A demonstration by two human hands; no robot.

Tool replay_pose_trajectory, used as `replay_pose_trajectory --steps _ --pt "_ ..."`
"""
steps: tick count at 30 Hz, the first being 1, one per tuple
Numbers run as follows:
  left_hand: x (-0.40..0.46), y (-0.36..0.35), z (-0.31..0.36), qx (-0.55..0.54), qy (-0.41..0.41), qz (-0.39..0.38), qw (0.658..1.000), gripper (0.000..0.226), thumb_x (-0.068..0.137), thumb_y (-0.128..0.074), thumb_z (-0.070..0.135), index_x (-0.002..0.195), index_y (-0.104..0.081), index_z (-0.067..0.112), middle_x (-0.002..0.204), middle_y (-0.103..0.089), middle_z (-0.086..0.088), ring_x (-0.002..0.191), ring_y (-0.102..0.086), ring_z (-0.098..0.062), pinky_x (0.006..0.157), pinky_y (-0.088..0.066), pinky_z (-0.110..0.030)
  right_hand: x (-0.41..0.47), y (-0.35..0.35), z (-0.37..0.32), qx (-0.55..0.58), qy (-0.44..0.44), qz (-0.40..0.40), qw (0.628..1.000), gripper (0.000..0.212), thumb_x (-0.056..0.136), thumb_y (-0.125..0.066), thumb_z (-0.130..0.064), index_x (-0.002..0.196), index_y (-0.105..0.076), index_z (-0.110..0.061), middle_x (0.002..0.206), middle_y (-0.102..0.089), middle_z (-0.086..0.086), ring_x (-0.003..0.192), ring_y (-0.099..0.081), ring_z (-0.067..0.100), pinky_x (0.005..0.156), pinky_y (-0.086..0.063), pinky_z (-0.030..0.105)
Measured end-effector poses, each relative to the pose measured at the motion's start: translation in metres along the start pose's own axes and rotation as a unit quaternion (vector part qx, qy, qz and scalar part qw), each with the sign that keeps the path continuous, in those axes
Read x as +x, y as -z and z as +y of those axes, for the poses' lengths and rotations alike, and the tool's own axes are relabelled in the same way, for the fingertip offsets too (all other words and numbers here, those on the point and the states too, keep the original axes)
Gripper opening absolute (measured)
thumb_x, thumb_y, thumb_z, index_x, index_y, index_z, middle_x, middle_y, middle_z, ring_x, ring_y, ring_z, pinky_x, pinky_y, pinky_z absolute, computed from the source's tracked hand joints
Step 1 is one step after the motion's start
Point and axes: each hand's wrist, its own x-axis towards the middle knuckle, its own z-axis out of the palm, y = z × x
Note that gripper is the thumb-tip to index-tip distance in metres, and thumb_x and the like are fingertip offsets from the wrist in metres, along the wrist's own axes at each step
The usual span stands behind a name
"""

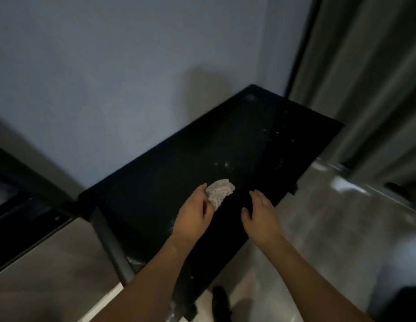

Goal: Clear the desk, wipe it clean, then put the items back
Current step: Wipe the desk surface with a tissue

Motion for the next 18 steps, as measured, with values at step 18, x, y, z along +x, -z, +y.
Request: replay_pose_trajectory --steps 18 --pt "0.003 0.081 -0.087 -0.083 0.370 0.391 0.838 0.017 0.091 -0.062 0.035 0.085 -0.056 0.020 0.071 -0.063 0.005 0.066 -0.058 -0.001 0.063 -0.046 -0.030 0.164 -0.113 -0.168 -0.089 0.346 -0.316 0.879 0.057 0.099 -0.047 -0.030 0.151 -0.029 -0.016 0.159 -0.025 0.003 0.146 -0.021 0.017 0.120 -0.018 0.032"
